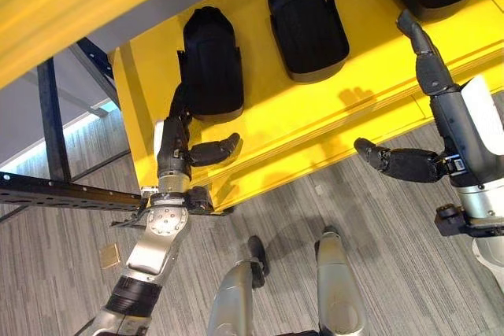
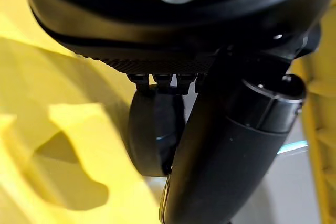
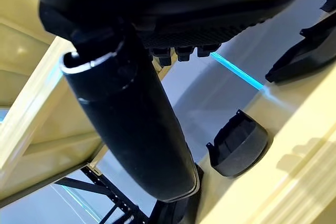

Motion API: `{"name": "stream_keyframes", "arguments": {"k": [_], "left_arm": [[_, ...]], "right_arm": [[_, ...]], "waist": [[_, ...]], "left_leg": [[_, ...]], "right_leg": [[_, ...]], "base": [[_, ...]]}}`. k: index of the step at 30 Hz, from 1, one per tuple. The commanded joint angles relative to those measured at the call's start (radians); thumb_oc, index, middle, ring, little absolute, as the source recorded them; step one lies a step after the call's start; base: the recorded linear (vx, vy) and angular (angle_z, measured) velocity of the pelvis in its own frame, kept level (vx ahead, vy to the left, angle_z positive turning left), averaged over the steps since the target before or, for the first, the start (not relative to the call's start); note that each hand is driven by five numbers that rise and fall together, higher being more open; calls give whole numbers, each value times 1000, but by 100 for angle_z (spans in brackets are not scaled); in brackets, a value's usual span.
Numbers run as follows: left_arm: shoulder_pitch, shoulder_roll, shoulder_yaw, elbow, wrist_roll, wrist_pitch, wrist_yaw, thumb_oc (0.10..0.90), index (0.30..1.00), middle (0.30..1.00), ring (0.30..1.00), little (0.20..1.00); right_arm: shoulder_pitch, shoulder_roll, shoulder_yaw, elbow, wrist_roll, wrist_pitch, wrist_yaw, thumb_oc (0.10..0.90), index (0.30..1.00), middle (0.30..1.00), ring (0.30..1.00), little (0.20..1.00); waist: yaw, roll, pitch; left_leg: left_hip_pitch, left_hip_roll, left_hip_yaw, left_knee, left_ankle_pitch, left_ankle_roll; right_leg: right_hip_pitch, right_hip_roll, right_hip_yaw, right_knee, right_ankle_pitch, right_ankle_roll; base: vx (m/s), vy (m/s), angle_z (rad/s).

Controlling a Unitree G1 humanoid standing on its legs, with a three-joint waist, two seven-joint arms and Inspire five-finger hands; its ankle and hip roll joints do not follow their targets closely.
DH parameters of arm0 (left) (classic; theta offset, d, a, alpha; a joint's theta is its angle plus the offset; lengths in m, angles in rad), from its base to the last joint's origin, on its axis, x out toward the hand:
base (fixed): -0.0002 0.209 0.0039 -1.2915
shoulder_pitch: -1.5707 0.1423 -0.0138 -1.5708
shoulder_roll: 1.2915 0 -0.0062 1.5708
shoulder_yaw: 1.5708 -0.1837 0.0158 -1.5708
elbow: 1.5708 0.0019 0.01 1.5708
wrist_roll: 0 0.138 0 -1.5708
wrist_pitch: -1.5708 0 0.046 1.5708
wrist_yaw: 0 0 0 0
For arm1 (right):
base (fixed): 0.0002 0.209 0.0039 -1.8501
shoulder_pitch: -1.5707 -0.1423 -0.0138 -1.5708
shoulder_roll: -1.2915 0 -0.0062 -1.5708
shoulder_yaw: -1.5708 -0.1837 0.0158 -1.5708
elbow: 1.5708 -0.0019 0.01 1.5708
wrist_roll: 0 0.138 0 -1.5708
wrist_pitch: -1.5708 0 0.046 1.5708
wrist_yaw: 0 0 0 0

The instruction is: Move parts from the plastic box to the shelf.

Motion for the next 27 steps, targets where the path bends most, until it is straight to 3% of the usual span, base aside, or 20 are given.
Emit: {"name": "stream_keyframes", "arguments": {"k": [1, 6, 19, 24, 27], "left_arm": [[-101, 30, 53, -90, 55, -167, 0, 900, 1000, 1000, 1000, 1000], [-131, 30, 29, -121, 31, -122, -31, 900, 1000, 1000, 1000, 1000], [-11, 6, 23, -169, -12, -120, -65, 900, 1000, 1000, 1000, 1000], [25, 4, 47, -185, 22, -207, -16, 900, 1000, 1000, 1000, 1000], [46, -1, 111, -220, 75, -347, 80, 900, 1000, 1000, 1000, 1000]], "right_arm": [[-120, 42, 15, -85, 9, -80, -27, 900, 1000, 1000, 1000, 1000], [-124, 51, 23, -91, 6, -83, -29, 900, 1000, 1000, 1000, 1000], [-69, 58, -5, -106, -5, -92, -60, 900, 1000, 1000, 1000, 1000], [-57, 59, -16, -102, -8, -104, -85, 900, 1000, 1000, 1000, 1000], [-34, 84, -18, -100, -26, -118, -107, 900, 1000, 1000, 1000, 1000]], "waist": [[-26, -33, -52], [-35, -37, -47], [-16, -38, -35], [-5, -42, -34], [10, -49, -41]], "left_leg": [[28, -40, 84, -19, -117, 98], [23, -35, 90, -13, -119, 97], [18, -40, 84, -3, -124, 104], [15, -40, 79, -3, -123, 105], [18, -45, 69, -10, -120, 103]], "right_leg": [[34, 96, -93, 29, -101, -138], [31, 101, -88, 28, -99, -137], [42, 98, -100, 21, -97, -138], [46, 96, -109, 17, -96, -141], [57, 94, -115, 3, -92, -140]], "base": [[4, -10, -9], [-3, -4, -4], [-2, -5, 0], [-5, -13, 0], [-5, -57, 2]]}}
